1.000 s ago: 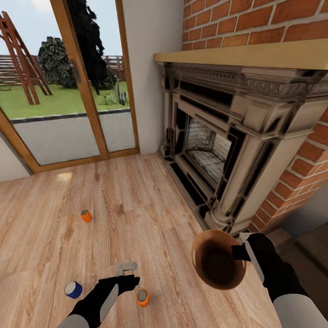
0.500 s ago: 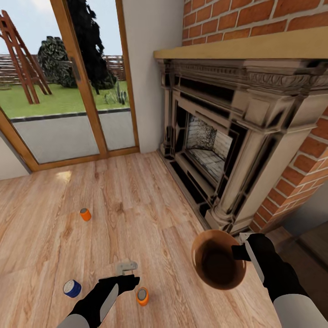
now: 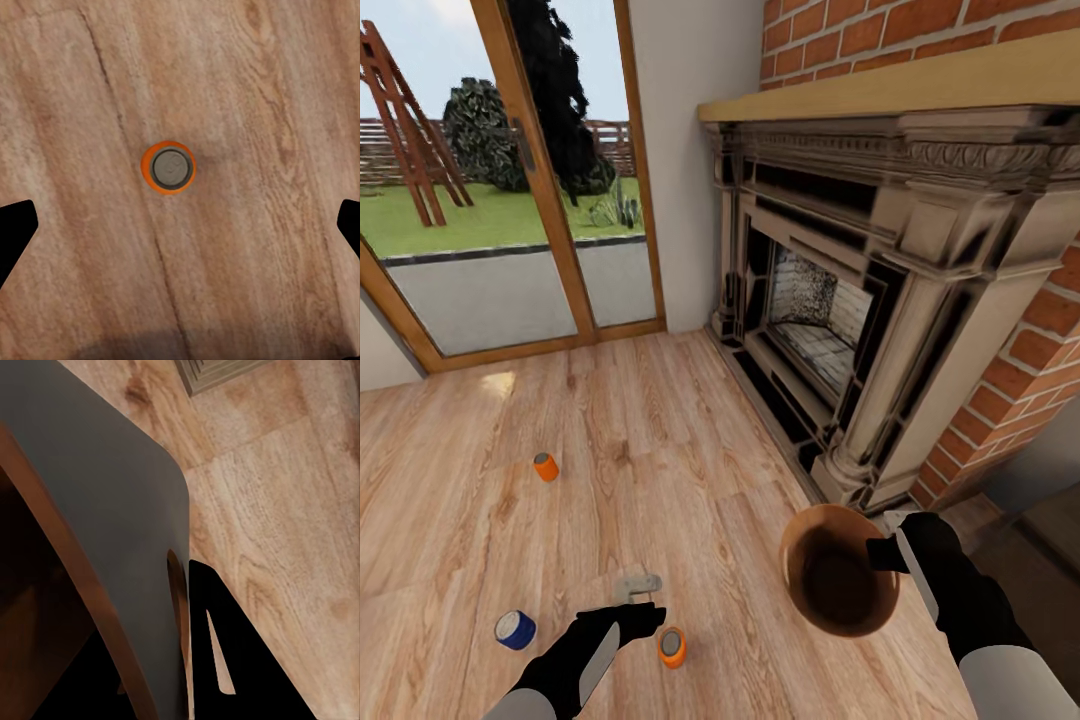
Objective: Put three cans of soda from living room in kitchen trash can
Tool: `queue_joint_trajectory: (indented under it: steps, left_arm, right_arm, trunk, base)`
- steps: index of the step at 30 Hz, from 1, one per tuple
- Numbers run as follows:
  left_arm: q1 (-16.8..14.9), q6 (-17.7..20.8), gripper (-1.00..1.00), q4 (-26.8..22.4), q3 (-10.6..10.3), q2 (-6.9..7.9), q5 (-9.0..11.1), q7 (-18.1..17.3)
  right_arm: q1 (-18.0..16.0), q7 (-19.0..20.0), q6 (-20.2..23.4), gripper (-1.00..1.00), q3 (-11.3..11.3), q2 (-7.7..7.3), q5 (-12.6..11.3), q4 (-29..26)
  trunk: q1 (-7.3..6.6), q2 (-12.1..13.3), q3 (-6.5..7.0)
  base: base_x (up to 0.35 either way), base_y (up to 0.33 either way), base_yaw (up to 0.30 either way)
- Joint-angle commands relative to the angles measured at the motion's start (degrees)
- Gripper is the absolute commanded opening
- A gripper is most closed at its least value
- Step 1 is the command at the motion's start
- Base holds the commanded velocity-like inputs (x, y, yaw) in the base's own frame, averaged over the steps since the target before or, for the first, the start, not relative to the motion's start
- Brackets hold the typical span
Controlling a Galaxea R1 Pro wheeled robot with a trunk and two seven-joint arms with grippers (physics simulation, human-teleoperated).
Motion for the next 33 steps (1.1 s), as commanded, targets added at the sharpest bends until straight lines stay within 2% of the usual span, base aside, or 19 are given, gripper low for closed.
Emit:
queue_joint_trajectory:
  steps: [1, 3, 33]
  left_arm:
    - [0.00, 0.00, 1.00, -0.01, 0.00, 0.02, 0.00, 0.00]
    - [0.00, 0.00, 1.00, -0.03, 0.03, 0.04, 0.03, 0.00]
    - [0.09, -0.09, 1.00, -0.28, 0.06, 0.14, 0.10, -0.24]
  right_arm:
    - [-0.03, 0.22, 0.00, -1.00, 0.09, 0.00, -0.66, -0.02]
    - [-0.04, 0.22, 0.00, -1.00, 0.24, 0.00, -0.67, -0.02]
    - [-0.01, 0.22, 0.00, -1.00, 0.51, 0.00, -0.69, -0.02]
  trunk:
    - [0.22, -0.42, -0.18]
    - [0.66, -1.22, -0.54]
    - [0.66, -1.22, -0.54]
  base:
    - [0.000, 0.000, 0.000]
    - [0.000, 0.000, 0.000]
    - [0.022, 0.000, 0.000]
